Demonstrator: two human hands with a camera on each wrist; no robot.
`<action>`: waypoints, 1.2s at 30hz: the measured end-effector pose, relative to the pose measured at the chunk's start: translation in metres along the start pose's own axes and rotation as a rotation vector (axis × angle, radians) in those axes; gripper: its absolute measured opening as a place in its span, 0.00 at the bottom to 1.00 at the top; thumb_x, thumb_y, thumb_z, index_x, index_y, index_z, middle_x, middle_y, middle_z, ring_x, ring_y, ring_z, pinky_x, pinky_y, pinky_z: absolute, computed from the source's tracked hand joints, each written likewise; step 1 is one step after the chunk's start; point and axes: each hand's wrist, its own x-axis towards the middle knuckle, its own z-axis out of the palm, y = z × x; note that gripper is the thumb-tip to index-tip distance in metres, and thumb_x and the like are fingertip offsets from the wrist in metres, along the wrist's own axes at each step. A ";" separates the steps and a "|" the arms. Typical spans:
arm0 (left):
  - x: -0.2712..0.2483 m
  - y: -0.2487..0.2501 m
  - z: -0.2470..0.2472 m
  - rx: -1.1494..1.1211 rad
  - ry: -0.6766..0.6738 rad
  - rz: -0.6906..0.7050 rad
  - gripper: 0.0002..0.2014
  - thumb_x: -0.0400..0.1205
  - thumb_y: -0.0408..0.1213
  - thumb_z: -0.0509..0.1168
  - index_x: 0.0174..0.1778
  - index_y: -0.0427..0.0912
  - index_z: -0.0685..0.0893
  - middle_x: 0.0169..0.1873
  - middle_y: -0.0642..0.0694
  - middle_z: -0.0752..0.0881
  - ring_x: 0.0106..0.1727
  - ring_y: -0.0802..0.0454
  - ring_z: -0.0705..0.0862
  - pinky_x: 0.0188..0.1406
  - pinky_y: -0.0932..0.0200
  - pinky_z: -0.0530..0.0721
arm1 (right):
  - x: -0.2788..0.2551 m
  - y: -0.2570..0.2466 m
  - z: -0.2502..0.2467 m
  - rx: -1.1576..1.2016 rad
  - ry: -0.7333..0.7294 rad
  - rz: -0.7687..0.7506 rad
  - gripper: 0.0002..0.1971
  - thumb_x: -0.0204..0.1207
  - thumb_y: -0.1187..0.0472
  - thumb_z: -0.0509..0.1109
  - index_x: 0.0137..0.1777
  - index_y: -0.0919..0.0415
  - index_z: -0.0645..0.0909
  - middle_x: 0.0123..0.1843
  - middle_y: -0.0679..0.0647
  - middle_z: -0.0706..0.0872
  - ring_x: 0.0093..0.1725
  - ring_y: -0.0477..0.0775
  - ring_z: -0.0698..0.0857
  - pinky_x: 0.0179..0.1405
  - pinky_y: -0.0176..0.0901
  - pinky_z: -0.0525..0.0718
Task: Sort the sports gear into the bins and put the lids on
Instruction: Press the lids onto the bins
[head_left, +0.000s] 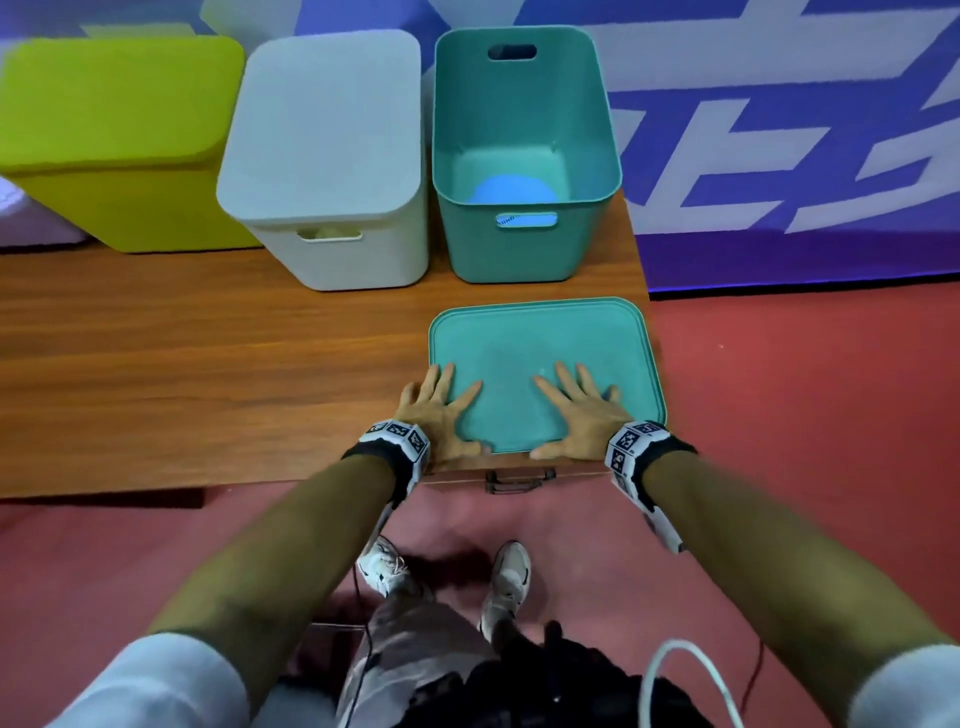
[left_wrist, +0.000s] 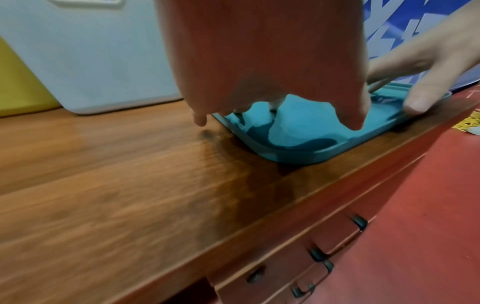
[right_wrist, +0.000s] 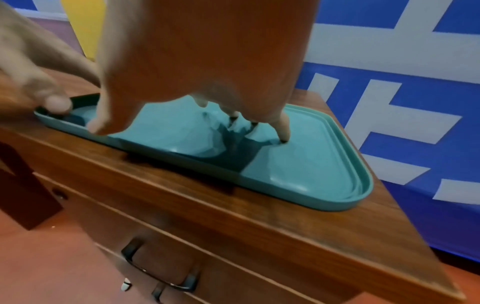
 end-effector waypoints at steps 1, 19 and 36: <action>0.000 0.002 0.003 -0.011 -0.013 -0.010 0.55 0.69 0.80 0.56 0.84 0.62 0.36 0.84 0.40 0.31 0.84 0.41 0.30 0.81 0.31 0.42 | 0.001 -0.001 0.002 0.000 -0.007 -0.001 0.60 0.64 0.24 0.69 0.84 0.39 0.32 0.86 0.50 0.27 0.84 0.62 0.30 0.78 0.78 0.44; -0.005 0.006 0.000 -0.096 -0.059 -0.080 0.61 0.65 0.75 0.67 0.84 0.61 0.35 0.83 0.41 0.29 0.84 0.40 0.30 0.77 0.22 0.45 | 0.000 -0.008 -0.004 -0.088 0.068 -0.024 0.52 0.72 0.32 0.69 0.85 0.39 0.36 0.88 0.51 0.40 0.86 0.61 0.41 0.79 0.74 0.54; -0.010 0.010 0.013 -0.146 -0.012 -0.140 0.62 0.64 0.74 0.70 0.84 0.56 0.39 0.83 0.38 0.29 0.83 0.37 0.28 0.76 0.20 0.46 | 0.003 -0.024 0.012 -0.180 0.054 -0.038 0.49 0.74 0.29 0.63 0.85 0.41 0.35 0.88 0.53 0.38 0.86 0.63 0.41 0.78 0.66 0.66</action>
